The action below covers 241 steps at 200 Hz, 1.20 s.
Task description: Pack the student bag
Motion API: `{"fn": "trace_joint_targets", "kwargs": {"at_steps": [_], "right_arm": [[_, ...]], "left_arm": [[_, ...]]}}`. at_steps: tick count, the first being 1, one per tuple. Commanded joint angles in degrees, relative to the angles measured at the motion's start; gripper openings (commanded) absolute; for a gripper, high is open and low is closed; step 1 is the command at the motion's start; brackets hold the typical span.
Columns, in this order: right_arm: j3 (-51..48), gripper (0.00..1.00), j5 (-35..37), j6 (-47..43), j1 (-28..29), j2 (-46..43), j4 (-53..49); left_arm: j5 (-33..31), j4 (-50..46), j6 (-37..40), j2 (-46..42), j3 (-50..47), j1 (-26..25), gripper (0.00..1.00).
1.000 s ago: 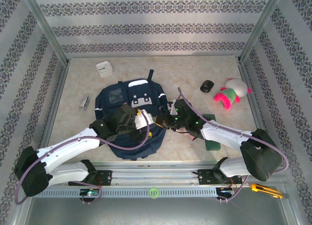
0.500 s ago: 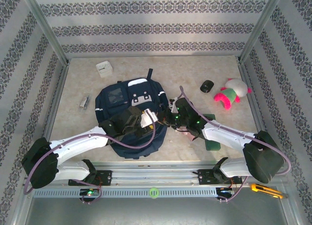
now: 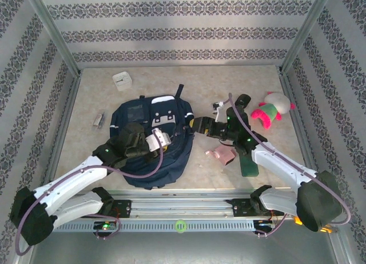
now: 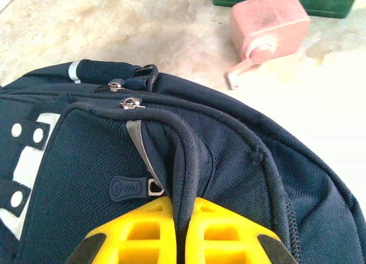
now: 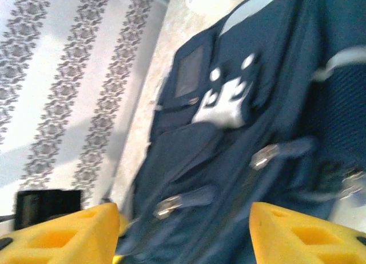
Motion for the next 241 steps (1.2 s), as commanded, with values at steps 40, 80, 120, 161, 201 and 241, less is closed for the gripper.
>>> {"fn": "trace_joint_targets", "kwargs": {"at_steps": [40, 80, 120, 161, 201, 241], "right_arm": [[4.2, 0.59, -12.0, -64.6, -1.8, 6.7, -8.3], [15.2, 0.57, -14.9, -93.5, -1.9, 19.1, -26.9], [22.8, 0.55, -14.1, -101.3, -0.9, 28.0, -34.3], [29.4, 0.51, -12.8, -107.7, 0.5, 32.5, -47.1], [32.1, 0.43, -12.2, -108.3, 1.9, 34.2, -52.2], [33.9, 0.38, -17.2, -105.8, 2.6, 34.8, -52.7]], "left_arm": [[9.1, -3.3, 10.1, -7.0, 0.1, 1.7, 0.00], [9.8, -1.6, 10.5, -6.8, -0.1, 1.8, 0.00], [10.2, -1.0, 10.9, -6.3, 0.2, 1.9, 0.00], [8.4, 1.0, 10.5, -6.2, -0.1, 2.1, 0.00], [8.7, 4.5, 9.1, -5.8, -0.8, 2.2, 0.00], [8.7, 5.4, 8.5, -5.8, -1.0, 2.3, 0.00]]}}
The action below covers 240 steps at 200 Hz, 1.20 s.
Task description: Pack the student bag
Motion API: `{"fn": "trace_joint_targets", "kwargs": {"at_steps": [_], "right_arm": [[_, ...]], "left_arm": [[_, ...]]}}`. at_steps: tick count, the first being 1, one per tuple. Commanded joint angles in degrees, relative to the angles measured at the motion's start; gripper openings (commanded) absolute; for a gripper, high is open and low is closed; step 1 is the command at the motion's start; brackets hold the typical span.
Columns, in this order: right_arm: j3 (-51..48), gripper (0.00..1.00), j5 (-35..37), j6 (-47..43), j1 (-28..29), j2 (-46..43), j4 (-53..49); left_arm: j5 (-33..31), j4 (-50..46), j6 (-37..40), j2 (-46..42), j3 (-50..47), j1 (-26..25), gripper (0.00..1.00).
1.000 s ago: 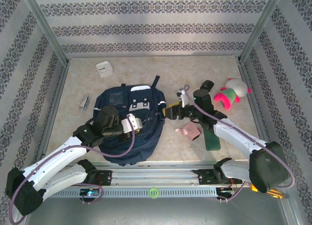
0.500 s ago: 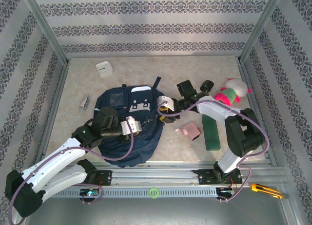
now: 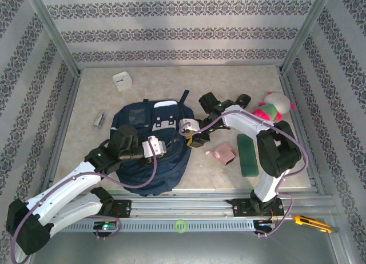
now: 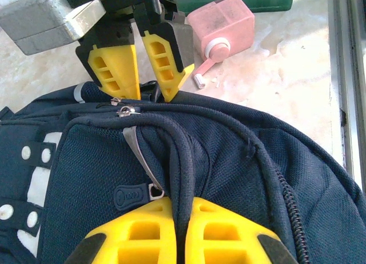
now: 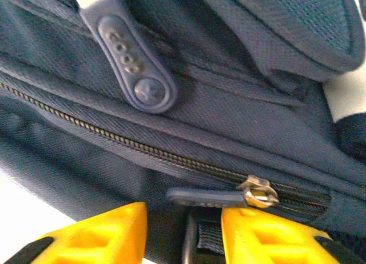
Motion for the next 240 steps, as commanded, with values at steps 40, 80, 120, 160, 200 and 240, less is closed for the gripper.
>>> {"fn": "trace_joint_targets", "kwargs": {"at_steps": [40, 80, 120, 160, 200, 240], "right_arm": [[5.2, 0.48, -4.6, 14.1, 0.2, 4.2, 1.0], [6.1, 0.44, -5.6, 27.0, -1.3, 5.6, 3.6], [0.7, 0.18, -8.9, 34.5, -3.3, 2.4, 13.5], [-4.5, 0.02, -9.3, 38.7, -4.8, -2.5, 19.5], [-10.3, 0.00, -13.4, 45.1, -4.8, -7.1, 29.2], [-13.1, 0.00, -11.8, 47.5, -3.4, -11.7, 30.3]], "left_arm": [[2.4, 9.6, -0.9, -1.0, 0.6, 0.8, 0.00], [2.2, 9.7, -0.9, -1.3, 0.6, 0.8, 0.00], [0.7, 10.2, -1.5, -1.9, 0.3, 0.7, 0.00], [-6.8, 10.6, -2.2, -1.7, 0.0, 0.8, 0.00], [-8.1, 11.3, -3.1, -0.5, 0.5, 0.7, 0.00], [-14.6, 11.9, -7.2, 2.5, 2.4, 0.6, 0.00]]}}
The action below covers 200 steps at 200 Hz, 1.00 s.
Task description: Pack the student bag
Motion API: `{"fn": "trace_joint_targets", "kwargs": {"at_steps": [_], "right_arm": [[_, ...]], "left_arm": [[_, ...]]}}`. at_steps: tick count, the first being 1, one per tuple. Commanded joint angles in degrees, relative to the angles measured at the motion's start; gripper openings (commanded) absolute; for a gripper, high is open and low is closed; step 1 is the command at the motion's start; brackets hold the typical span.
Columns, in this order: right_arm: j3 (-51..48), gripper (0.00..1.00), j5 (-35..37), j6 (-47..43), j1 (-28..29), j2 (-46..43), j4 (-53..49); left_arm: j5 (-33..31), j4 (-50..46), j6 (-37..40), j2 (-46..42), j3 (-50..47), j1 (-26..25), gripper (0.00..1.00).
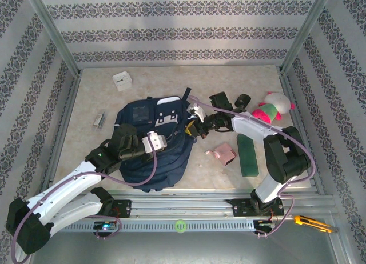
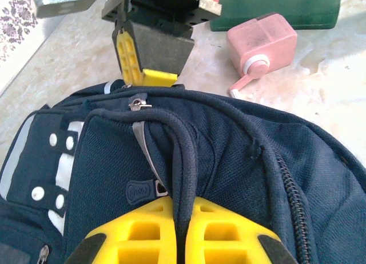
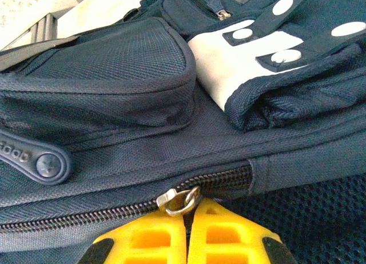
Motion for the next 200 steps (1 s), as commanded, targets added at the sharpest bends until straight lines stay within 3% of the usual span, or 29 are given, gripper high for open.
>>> {"fn": "trace_joint_targets", "kwargs": {"at_steps": [1, 46, 113, 178, 200], "right_arm": [[-1.6, 0.00, -5.0, 2.3, 1.3, -5.4, 2.8], [-4.1, 0.00, -4.8, 3.7, 2.6, -9.4, 1.0], [-8.5, 0.00, -4.6, 8.1, 8.1, -12.9, 2.0], [-13.3, 0.00, -3.3, 16.7, 9.9, -15.0, 11.2], [-14.6, 0.07, -4.1, 19.2, 10.0, -14.2, 15.1]], "left_arm": [[-9.3, 5.9, -4.0, 1.8, 2.7, 0.6, 0.00], [-17.8, 9.0, -8.6, 4.2, 3.1, -1.2, 0.00], [-20.3, 10.4, -10.8, 7.0, 3.2, -1.4, 0.00], [-13.1, 15.7, -13.6, 8.4, 2.4, -1.8, 0.00], [-11.5, 15.7, -13.4, 7.9, 2.2, -1.8, 0.00]]}}
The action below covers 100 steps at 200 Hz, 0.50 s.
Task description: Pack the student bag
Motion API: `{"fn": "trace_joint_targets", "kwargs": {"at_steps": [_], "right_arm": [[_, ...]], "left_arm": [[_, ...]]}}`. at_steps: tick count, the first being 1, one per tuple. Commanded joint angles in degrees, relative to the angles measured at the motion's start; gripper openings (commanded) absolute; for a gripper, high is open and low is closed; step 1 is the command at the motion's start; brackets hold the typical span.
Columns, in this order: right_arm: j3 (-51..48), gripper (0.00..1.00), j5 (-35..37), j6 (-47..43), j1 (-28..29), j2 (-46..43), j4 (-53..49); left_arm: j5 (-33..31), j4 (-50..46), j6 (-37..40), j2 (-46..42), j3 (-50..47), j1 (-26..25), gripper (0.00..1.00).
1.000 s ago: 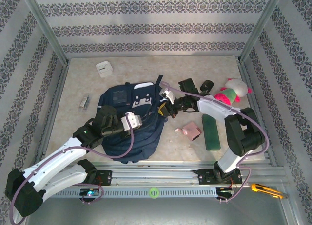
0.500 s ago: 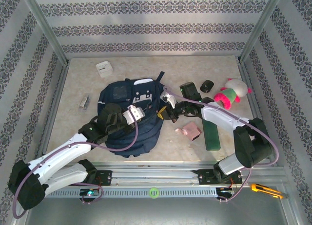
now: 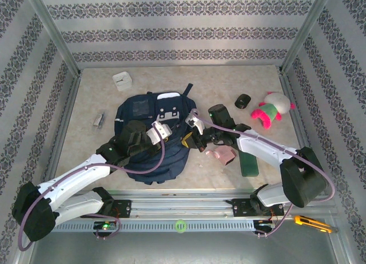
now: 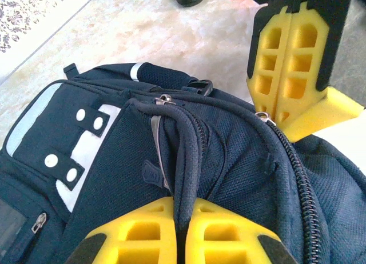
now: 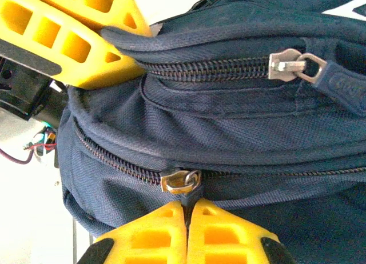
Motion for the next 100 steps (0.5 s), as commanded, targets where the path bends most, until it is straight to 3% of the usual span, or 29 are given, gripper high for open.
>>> {"fn": "trace_joint_targets", "kwargs": {"at_steps": [1, 33, 59, 100], "right_arm": [[-1.7, 0.07, -6.8, 4.0, 1.9, -0.3, 6.1], [-2.9, 0.09, -7.4, 6.6, 1.8, 0.2, 10.5], [-4.5, 0.19, -8.8, 9.3, 1.2, 0.2, 15.5], [-6.8, 0.20, -10.7, 12.1, 0.4, -0.4, 20.4]], "left_arm": [[-0.8, 8.5, -2.0, -0.4, 0.3, 0.4, 0.00], [2.6, 10.2, -2.5, -1.9, -0.3, 0.5, 0.00], [3.3, 10.3, -2.2, -1.9, 0.0, 0.5, 0.00], [3.2, 10.3, -1.9, -2.2, 0.3, 0.5, 0.00]]}}
